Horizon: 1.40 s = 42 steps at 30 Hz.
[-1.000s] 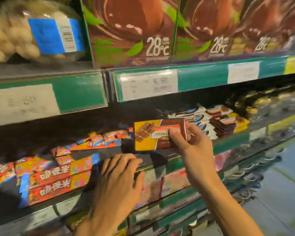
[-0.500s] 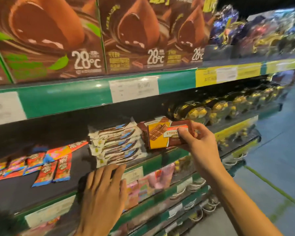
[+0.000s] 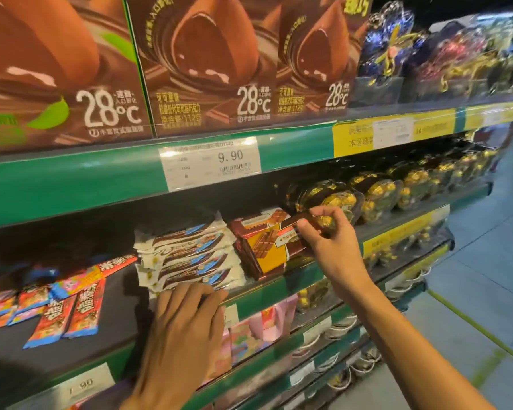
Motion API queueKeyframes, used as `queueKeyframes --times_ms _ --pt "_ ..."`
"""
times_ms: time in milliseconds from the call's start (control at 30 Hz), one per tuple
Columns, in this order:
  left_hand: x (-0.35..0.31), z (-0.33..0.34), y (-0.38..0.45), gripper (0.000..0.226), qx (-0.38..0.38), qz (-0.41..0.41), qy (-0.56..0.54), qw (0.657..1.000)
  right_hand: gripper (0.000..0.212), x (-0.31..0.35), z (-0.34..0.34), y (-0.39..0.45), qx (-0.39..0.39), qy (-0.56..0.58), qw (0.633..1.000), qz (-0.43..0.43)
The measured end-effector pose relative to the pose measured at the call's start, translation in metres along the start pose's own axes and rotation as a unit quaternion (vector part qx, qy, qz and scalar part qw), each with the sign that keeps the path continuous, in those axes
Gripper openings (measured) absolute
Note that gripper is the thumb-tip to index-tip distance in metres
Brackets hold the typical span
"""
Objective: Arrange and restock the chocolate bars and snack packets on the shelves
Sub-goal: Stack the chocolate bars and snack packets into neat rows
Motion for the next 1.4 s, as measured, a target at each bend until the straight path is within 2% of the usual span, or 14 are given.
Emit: queueKeyframes --times_ms 133,267,333,433,567,833,967,1033,1100,1133,1200,1267,1300,1400 --pt "0.002 -0.015 0.016 0.027 -0.010 -0.059 -0.063 0.996 0.030 0.010 0.005 0.001 0.022 0.046 0.998 0.036" --pt "-0.002 -0.012 0.027 0.020 0.018 -0.057 -0.101 0.993 0.019 0.045 0.012 0.011 0.067 -0.031 0.997 -0.020" --pt "0.001 -0.015 0.034 0.014 0.020 -0.129 -0.171 0.977 0.016 0.060 0.023 0.015 0.113 -0.089 0.989 -0.042" --pt "0.002 -0.015 0.052 0.021 0.029 -0.242 -0.335 0.910 0.029 0.062 0.044 0.013 0.198 -0.137 0.971 -0.015" --pt "-0.002 -0.003 0.075 0.019 0.034 -0.329 -0.567 0.755 0.045 0.055 0.062 -0.002 0.266 -0.124 0.955 0.039" --pt "0.006 0.007 0.065 0.021 0.013 -0.384 -0.642 0.664 0.040 0.045 0.044 -0.020 0.238 -0.158 0.957 0.051" --pt "0.004 0.006 0.062 0.021 -0.032 -0.413 -0.694 0.589 0.036 0.024 0.025 -0.031 0.230 -0.015 0.961 0.152" --pt "-0.003 0.008 0.061 0.024 -0.037 -0.413 -0.704 0.576 0.030 0.019 0.023 -0.033 0.202 0.062 0.964 0.161" --pt "-0.006 0.009 0.057 0.024 -0.030 -0.405 -0.683 0.608 0.029 0.017 0.019 -0.028 0.151 0.066 0.977 0.138" --pt "-0.006 0.008 0.055 0.021 -0.024 -0.394 -0.657 0.642 0.030 0.017 0.016 -0.024 0.128 0.058 0.982 0.123" --pt "0.002 0.005 0.047 0.017 -0.014 -0.356 -0.559 0.749 0.029 0.017 0.009 -0.015 0.086 0.040 0.991 0.098" --pt "0.010 -0.001 0.038 0.012 0.008 -0.289 -0.400 0.870 0.023 0.014 0.003 -0.007 0.053 0.008 0.996 0.077" --pt "0.011 -0.002 0.034 0.011 0.029 -0.245 -0.324 0.913 0.020 0.012 0.001 -0.004 0.043 -0.010 0.996 0.071" --pt "0.002 0.002 0.025 0.016 0.089 -0.108 -0.180 0.974 0.022 0.001 0.002 0.003 0.024 -0.076 0.995 0.055"
Point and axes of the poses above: each hand's wrist, its own y-axis towards the middle knuckle, its own z-axis out of the palm, x = y × z, the point moved 8 cm from there along y, towards the middle knuckle, and after that the axes turned 5 degrees about z, right-handed, at the moved point
